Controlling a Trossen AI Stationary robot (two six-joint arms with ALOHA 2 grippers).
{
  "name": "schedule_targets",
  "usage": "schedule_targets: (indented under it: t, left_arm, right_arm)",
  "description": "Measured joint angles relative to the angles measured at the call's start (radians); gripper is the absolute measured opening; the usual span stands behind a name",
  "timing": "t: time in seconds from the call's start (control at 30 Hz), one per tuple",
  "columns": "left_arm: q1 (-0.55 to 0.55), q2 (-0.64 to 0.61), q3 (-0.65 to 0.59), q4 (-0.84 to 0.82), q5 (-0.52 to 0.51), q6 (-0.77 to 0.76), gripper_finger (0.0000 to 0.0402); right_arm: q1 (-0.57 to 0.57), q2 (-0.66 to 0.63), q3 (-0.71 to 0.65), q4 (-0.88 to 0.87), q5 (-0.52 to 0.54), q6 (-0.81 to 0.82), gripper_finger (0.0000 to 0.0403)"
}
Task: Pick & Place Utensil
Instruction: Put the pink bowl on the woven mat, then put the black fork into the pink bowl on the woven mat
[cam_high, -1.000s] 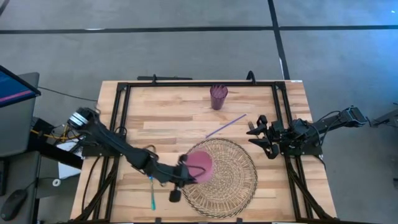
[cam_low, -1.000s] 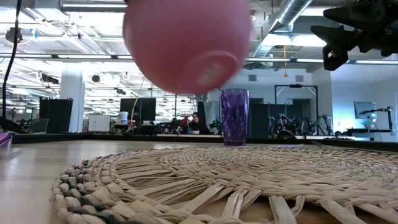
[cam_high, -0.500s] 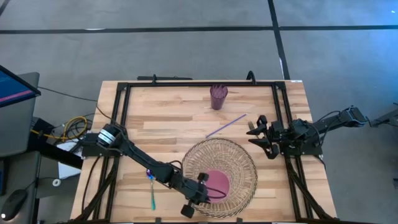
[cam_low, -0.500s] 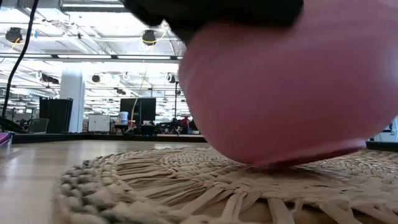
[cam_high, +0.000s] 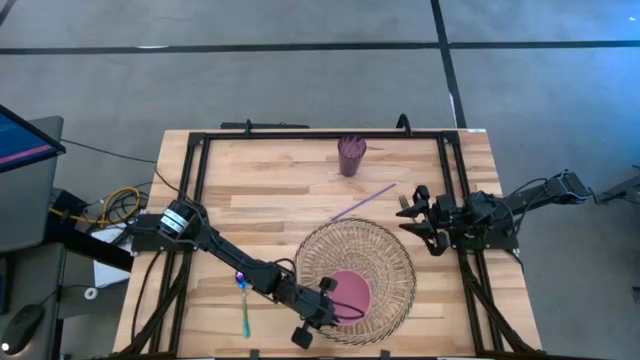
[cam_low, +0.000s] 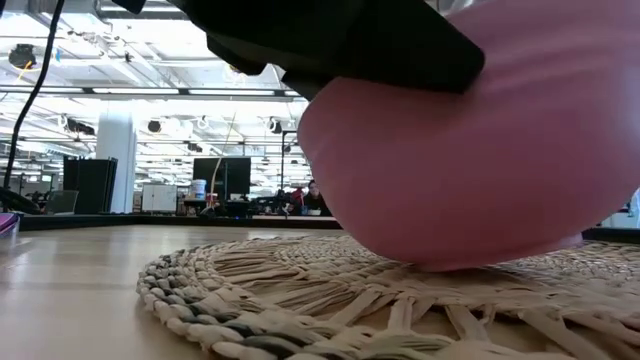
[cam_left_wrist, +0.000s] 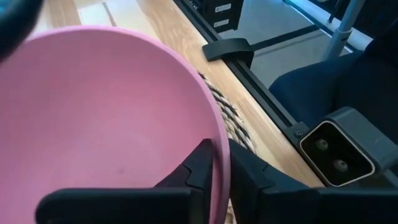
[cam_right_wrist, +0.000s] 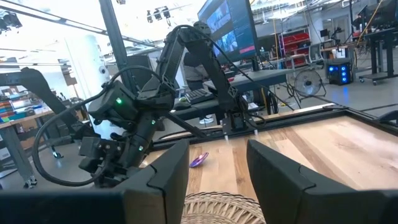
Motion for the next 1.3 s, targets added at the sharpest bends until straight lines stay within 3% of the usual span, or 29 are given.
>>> schedule_targets:
  t: [0.83, 1.3]
  left_arm:
    - [-0.009, -0.008, -0.001, 0.043, -0.031, 0.000, 0.0144]
    - [-0.034, -0.221, -0.002, -0.004, -0.113, 0.004, 0.0145]
  right_arm:
    - [0.000, 0.000, 0.000, -0.011, 0.000, 0.000, 0.0154]
    - [0.000, 0.000, 0.000, -0.013, 0.000, 0.000, 0.0154]
